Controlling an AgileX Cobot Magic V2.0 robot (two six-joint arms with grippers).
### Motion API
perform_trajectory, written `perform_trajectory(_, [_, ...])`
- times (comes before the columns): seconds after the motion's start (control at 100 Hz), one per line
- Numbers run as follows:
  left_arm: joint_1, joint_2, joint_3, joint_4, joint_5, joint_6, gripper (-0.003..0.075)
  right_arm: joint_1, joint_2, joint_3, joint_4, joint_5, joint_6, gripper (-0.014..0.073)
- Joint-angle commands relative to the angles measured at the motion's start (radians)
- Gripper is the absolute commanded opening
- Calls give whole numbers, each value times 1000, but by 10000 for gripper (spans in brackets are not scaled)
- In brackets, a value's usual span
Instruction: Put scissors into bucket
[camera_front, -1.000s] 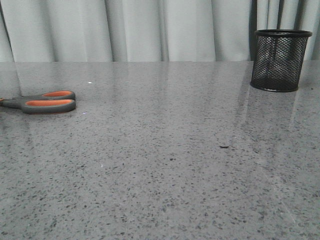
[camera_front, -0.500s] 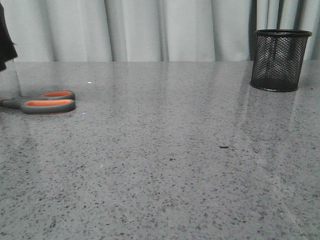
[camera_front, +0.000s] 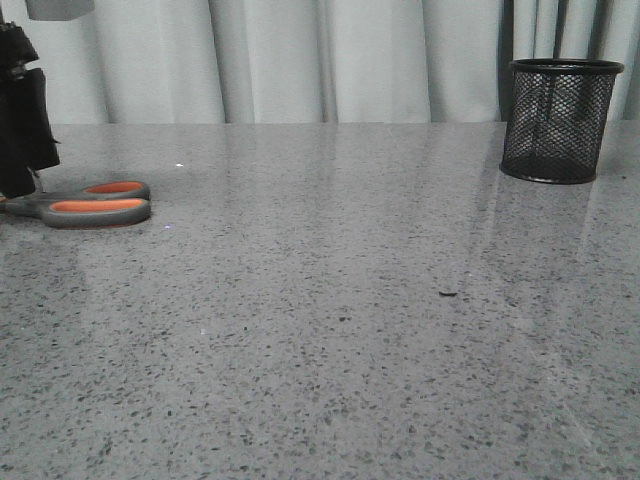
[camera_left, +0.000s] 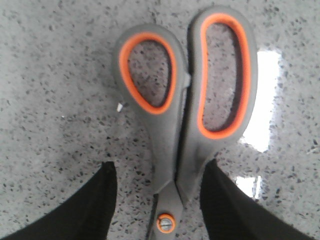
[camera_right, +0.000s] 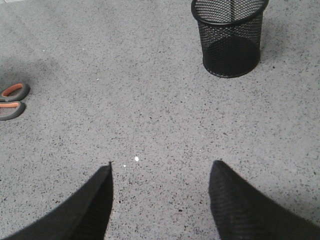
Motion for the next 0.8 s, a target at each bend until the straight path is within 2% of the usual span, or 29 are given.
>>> perform_trajectory(0.0, [-6,-42,-29,-15,-28,1,353,-7,8,-35,7,-50,-17,381])
perform_trajectory(0.33, [-6,-13,-29,-11,51,1,353,-7,8,-35,7,-48,-21,381])
perform_trajectory(0.79, [-6,37,-29,-32,26,1,353,-7,8,-35,7,-48,-28,381])
